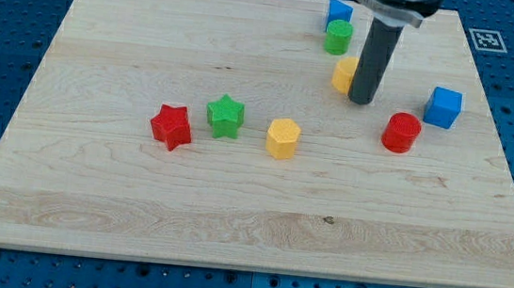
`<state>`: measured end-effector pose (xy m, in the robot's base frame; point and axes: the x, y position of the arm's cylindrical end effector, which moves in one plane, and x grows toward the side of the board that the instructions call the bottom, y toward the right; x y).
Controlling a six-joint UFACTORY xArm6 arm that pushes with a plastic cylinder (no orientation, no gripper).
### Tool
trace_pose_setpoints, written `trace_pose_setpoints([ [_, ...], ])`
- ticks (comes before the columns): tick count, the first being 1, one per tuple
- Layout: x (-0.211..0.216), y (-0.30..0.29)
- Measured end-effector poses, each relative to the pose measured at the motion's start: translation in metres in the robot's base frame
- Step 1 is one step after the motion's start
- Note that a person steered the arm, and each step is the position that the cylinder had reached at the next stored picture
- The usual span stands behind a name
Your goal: Move the blue triangle to the top right of the green circle
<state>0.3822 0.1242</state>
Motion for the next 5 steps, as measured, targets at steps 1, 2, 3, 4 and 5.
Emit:
trace_pose_setpoints([
  [1, -0.027, -0.001],
  [2, -0.049, -0.004],
  [3, -0.056, -0.009],
  [4, -0.043, -0.010],
  [5, -0.008, -0.012],
])
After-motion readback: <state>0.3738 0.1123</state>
